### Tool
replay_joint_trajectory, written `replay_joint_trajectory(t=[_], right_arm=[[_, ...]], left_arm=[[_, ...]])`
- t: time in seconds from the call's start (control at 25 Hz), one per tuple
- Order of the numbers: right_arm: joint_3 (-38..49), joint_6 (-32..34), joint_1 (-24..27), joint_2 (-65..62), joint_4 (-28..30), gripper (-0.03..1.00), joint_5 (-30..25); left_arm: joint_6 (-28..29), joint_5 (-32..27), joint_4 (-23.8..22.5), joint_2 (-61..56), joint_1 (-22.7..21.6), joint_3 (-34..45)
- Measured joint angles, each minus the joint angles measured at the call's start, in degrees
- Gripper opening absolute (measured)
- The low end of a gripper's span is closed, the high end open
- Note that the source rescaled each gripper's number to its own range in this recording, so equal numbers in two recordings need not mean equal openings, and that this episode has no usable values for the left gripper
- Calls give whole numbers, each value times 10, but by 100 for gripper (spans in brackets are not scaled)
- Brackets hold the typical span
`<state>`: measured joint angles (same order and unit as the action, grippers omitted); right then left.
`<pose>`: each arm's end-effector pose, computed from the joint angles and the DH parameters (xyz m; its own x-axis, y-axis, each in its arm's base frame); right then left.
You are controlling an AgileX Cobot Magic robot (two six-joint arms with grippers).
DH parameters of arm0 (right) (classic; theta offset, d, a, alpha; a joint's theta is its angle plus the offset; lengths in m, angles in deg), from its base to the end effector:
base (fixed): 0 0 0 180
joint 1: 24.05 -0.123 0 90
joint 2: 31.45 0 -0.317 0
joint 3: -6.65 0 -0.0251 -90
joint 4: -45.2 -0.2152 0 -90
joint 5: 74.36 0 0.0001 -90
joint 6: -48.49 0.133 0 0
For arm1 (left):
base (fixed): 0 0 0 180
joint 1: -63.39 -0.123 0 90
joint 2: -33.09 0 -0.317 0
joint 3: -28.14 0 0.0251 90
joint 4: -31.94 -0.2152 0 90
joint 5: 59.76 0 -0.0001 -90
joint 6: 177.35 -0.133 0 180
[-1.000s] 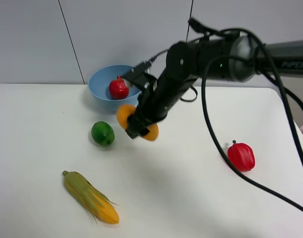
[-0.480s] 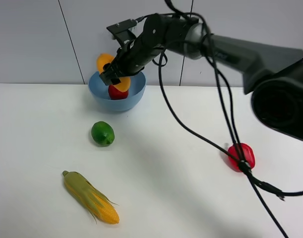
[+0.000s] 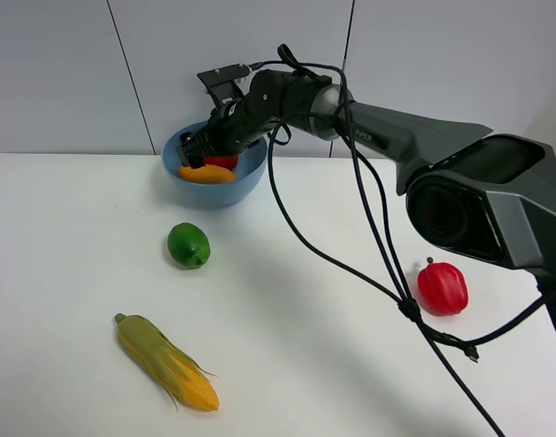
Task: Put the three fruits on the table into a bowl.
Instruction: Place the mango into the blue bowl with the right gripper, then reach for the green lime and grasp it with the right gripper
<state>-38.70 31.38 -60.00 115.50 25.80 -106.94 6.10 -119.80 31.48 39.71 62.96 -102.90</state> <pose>0.4537 0.3584 0.1884 -0.5418 -0.4053 -0.7364 -0.6896 0.7152 0.1138 -0.0317 0.0007 0.2443 -0.4309 -0.0594 -0.9004 -0.0380 0.9981 -0.0476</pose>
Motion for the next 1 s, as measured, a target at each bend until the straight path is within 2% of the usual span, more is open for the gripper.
replay_joint_trajectory(t=[0.16, 0.4, 0.72, 1.0], right_arm=[[0, 39, -1, -36, -2, 54, -75], [1, 48, -22, -105, -2, 54, -158], [72, 49, -78, -139, -1, 54, -165], [147, 73, -87, -133, 15, 54, -158]], left_arm=[[0, 0, 0, 0, 0, 0], [0, 0, 0, 0, 0, 0], [0, 0, 0, 0, 0, 0], [0, 0, 0, 0, 0, 0]])
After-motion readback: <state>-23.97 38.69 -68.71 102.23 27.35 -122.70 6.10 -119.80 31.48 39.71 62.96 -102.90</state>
